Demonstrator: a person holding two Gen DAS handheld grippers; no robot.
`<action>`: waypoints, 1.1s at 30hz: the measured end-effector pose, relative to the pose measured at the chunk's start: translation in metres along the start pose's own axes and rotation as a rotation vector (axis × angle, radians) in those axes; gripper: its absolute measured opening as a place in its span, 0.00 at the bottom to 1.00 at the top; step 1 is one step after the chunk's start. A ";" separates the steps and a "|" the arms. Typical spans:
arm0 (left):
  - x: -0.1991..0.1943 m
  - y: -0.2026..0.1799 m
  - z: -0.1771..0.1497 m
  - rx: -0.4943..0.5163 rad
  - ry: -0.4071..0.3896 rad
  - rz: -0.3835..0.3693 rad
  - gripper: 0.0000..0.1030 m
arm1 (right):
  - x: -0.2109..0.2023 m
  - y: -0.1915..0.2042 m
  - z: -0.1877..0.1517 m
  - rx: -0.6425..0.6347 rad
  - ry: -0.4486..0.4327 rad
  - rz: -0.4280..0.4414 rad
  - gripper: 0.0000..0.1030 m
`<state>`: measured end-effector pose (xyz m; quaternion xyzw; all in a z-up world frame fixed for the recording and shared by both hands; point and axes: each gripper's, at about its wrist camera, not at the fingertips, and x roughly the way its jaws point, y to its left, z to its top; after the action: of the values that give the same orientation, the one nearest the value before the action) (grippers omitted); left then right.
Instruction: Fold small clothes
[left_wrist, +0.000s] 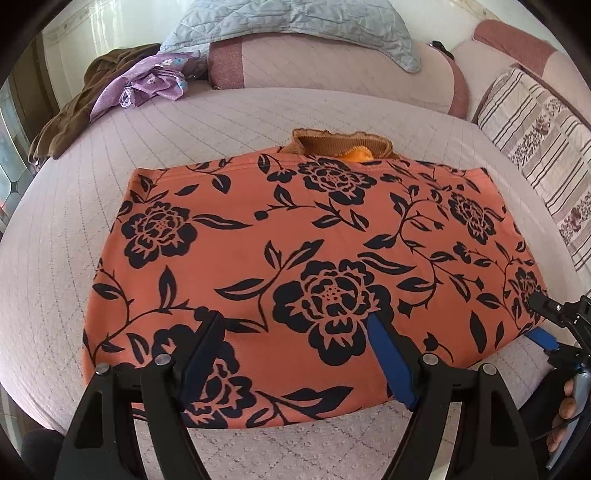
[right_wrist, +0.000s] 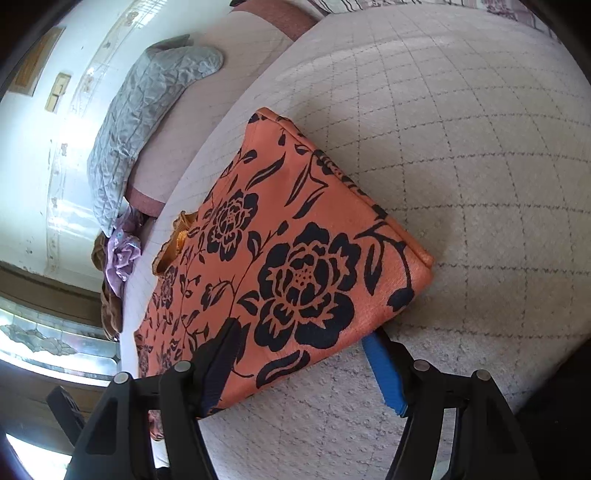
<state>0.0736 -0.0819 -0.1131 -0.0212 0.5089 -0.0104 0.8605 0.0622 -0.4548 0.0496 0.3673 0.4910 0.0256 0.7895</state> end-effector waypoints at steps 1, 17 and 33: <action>0.002 -0.002 0.000 0.006 0.003 0.004 0.78 | 0.000 0.002 0.000 -0.013 -0.002 -0.009 0.69; 0.018 -0.021 0.003 0.063 0.023 0.025 0.78 | -0.007 -0.006 0.013 0.003 -0.029 0.010 0.69; 0.019 -0.058 0.012 0.154 -0.003 -0.002 0.76 | 0.001 -0.017 0.035 0.057 0.014 0.059 0.25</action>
<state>0.0934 -0.1399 -0.1208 0.0446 0.5055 -0.0504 0.8602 0.0853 -0.4866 0.0467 0.4038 0.4859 0.0375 0.7742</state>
